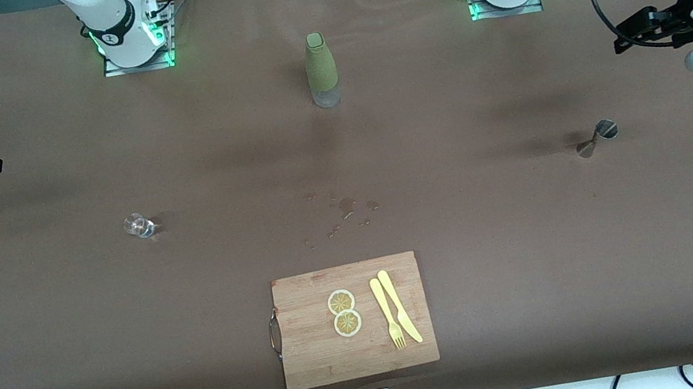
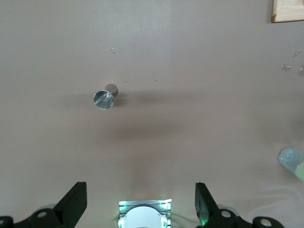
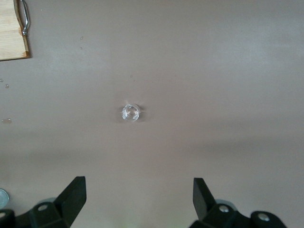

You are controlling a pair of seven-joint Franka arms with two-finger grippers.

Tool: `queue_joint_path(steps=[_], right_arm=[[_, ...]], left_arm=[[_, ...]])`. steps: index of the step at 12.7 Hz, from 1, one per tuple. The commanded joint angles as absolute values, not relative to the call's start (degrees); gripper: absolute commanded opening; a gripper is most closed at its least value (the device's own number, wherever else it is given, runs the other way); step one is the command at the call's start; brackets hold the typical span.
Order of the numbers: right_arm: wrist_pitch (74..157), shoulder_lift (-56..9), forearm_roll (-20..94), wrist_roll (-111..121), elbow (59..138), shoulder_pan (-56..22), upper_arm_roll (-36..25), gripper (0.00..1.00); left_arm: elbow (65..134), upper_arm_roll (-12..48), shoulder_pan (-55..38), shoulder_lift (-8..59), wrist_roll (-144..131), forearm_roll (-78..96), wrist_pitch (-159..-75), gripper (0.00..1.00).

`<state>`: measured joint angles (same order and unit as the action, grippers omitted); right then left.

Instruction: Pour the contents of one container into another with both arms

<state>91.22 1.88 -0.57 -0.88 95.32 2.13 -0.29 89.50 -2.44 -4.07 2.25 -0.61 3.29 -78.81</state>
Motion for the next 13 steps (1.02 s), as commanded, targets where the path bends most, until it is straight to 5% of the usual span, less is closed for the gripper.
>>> queue_joint_path(steps=[1,13], right_arm=[[91.05,2.2,0.44,-0.44,94.75,2.29,-0.35,1.0],[91.14,2.28,0.44,-0.44,94.92,2.29,-0.35,1.0]], left_arm=[[91.57,-2.11,-4.75,-0.53,-1.85,1.58,-80.41,1.0],[94.92,-2.2,-5.27,-0.44,-0.18,1.41,-84.99,1.0]])
